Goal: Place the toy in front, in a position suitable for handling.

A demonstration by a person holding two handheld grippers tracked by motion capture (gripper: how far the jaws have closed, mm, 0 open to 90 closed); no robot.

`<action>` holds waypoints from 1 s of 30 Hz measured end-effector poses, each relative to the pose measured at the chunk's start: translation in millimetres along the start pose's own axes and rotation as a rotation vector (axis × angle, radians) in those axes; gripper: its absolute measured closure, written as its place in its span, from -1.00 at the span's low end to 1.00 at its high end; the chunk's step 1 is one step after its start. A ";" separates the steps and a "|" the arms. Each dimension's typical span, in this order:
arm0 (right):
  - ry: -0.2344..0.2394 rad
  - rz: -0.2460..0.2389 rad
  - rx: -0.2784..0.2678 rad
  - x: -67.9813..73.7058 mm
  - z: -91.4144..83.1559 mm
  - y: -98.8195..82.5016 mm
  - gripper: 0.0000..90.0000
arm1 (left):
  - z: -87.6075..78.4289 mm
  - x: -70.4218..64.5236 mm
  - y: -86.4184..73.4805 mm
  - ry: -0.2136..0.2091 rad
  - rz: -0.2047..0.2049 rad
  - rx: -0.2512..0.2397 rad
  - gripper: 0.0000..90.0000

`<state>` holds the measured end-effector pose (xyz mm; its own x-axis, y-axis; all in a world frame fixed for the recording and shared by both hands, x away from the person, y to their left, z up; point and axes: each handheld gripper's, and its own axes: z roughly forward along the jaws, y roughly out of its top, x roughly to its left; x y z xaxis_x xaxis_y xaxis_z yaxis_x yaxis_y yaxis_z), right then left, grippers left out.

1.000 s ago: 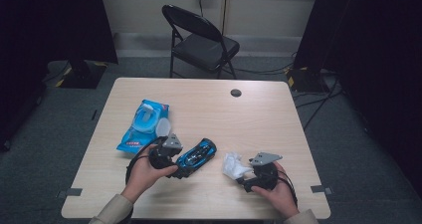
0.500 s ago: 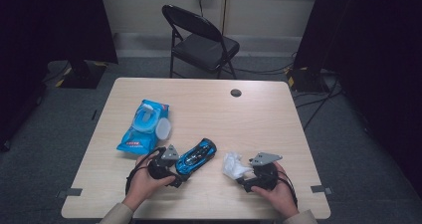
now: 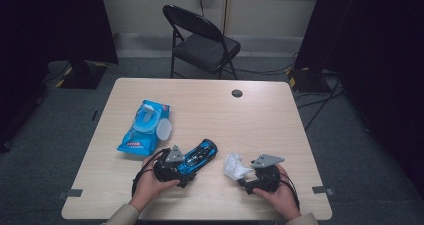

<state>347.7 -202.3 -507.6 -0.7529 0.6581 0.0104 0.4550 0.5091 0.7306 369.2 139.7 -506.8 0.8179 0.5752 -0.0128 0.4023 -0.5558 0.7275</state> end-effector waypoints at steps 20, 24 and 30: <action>0.119 0.040 -0.098 10.9 -38.9 41.2 -0.18 | -1.9 0.6 -0.9 0.008 -0.013 -0.029 -0.45; 0.118 0.045 -0.077 12.4 -19.4 48.8 0.01 | -2.0 0.5 -0.8 0.006 -0.015 -0.027 -0.46; 0.074 0.047 -0.006 10.4 7.1 49.4 0.16 | -2.1 0.9 -0.8 0.005 -0.013 -0.024 -0.46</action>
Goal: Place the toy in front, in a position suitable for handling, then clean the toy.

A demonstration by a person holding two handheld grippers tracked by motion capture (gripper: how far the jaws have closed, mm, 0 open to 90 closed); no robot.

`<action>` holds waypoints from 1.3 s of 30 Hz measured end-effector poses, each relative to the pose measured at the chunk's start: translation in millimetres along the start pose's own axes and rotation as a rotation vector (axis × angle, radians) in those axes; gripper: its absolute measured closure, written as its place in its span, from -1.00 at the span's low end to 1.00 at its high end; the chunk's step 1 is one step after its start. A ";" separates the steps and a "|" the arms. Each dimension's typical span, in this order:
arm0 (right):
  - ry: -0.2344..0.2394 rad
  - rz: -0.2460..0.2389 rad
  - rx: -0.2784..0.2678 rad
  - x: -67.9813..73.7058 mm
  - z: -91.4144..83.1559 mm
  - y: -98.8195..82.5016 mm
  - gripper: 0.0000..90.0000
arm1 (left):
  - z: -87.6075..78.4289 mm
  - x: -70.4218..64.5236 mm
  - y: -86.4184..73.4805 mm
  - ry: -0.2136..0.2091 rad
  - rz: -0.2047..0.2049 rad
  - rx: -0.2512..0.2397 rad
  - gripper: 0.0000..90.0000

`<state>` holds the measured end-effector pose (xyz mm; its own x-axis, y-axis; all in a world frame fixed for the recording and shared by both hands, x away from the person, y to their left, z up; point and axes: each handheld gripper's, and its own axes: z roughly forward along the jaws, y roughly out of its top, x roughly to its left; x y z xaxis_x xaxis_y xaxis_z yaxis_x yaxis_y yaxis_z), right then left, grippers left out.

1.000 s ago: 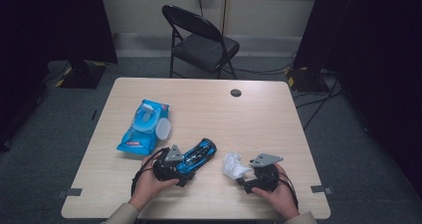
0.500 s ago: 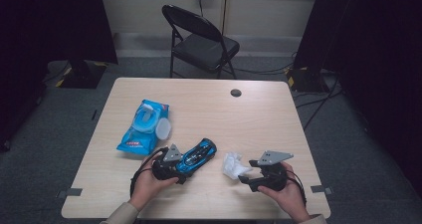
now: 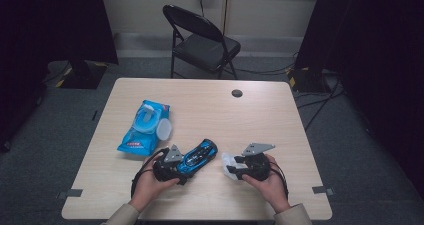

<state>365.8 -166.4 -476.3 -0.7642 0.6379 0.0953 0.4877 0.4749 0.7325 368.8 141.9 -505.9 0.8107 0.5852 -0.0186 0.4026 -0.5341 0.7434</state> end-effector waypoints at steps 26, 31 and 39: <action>-0.028 0.075 0.065 -2.8 12.9 -12.3 0.88 | 0.1 0.0 0.0 -0.001 0.001 -0.001 -0.46; -0.015 0.126 0.069 -5.1 12.3 -11.7 0.91 | 0.1 0.1 0.0 -0.001 0.001 -0.001 -0.46; 0.034 0.146 0.015 -4.7 -2.5 -1.3 0.92 | 0.2 0.0 0.0 -0.001 0.001 -0.001 -0.46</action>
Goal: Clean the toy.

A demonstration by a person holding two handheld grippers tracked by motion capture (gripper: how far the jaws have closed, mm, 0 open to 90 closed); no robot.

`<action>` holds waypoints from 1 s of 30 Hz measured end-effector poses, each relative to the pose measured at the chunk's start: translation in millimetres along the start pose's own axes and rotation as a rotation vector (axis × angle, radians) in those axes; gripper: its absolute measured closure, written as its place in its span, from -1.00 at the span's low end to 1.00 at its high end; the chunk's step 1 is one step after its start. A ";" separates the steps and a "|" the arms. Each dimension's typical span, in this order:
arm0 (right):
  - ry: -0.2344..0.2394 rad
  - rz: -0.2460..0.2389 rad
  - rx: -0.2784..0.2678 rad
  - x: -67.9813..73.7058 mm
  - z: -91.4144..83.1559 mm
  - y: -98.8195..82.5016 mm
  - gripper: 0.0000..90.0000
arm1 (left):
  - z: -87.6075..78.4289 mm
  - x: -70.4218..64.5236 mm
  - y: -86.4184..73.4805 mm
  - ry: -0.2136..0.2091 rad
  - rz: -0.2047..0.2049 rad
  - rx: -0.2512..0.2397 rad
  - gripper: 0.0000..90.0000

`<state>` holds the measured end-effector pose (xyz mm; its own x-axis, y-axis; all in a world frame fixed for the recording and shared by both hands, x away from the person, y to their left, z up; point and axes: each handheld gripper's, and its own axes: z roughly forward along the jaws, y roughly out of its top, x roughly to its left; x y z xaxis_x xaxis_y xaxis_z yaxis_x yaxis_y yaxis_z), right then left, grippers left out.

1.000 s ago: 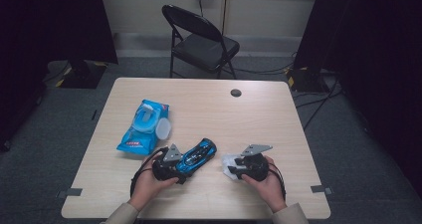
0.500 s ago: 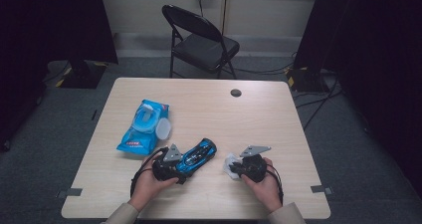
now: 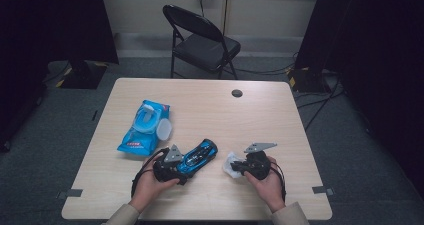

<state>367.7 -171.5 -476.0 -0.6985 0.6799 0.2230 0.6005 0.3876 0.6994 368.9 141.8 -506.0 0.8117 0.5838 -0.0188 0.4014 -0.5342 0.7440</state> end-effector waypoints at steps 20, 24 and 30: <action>0.165 -0.118 -0.067 55.6 9.3 62.5 0.92 | 0.0 0.2 0.1 0.001 0.003 0.000 -0.47; 0.177 -0.161 -0.048 66.1 28.3 72.6 0.92 | 0.0 0.3 0.2 0.005 0.007 -0.003 -0.47; 0.221 -0.200 0.004 80.9 60.5 71.1 0.92 | 0.0 0.5 0.3 0.005 0.010 -0.002 -0.47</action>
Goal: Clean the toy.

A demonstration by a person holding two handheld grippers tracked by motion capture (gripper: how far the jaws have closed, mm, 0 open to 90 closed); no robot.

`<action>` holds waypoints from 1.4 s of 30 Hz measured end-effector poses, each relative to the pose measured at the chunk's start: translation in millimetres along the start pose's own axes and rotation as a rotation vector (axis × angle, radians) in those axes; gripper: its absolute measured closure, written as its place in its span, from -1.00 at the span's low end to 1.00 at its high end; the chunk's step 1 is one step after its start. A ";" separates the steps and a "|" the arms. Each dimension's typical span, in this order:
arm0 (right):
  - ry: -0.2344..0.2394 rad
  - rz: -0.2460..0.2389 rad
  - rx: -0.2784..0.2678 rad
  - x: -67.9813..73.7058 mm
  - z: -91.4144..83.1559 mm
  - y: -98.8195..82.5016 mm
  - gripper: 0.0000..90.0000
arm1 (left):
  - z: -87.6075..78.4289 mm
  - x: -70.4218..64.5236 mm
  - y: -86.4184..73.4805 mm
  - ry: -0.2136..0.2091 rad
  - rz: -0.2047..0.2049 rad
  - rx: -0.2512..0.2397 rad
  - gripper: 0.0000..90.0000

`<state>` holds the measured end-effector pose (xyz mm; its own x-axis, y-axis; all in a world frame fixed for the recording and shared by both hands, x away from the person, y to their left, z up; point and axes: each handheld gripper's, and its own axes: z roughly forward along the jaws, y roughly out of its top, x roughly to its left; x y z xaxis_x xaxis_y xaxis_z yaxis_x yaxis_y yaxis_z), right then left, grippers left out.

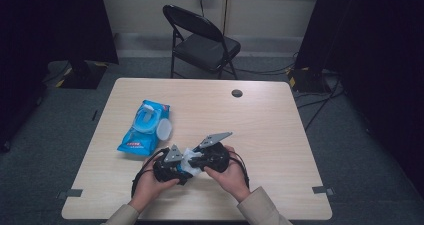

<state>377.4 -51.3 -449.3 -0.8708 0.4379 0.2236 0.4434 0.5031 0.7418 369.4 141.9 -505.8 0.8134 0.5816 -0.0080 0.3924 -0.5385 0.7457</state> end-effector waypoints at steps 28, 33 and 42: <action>-0.050 -0.050 0.051 -5.0 27.8 -9.9 0.92 | -0.4 -0.9 -0.3 0.004 -0.005 0.001 -0.45; -0.060 -0.038 0.046 -12.7 20.7 -13.3 0.92 | -0.2 -1.1 -0.4 0.004 -0.010 -0.002 -0.44; -0.071 -0.018 0.049 -21.3 11.6 -18.0 0.92 | -0.1 -1.2 -0.4 0.002 -0.011 -0.002 -0.44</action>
<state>390.4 -61.1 -474.8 -0.8624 0.4790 0.1636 0.4390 0.5469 0.7129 368.2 141.5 -506.0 0.8079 0.5892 -0.0148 0.4008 -0.5307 0.7468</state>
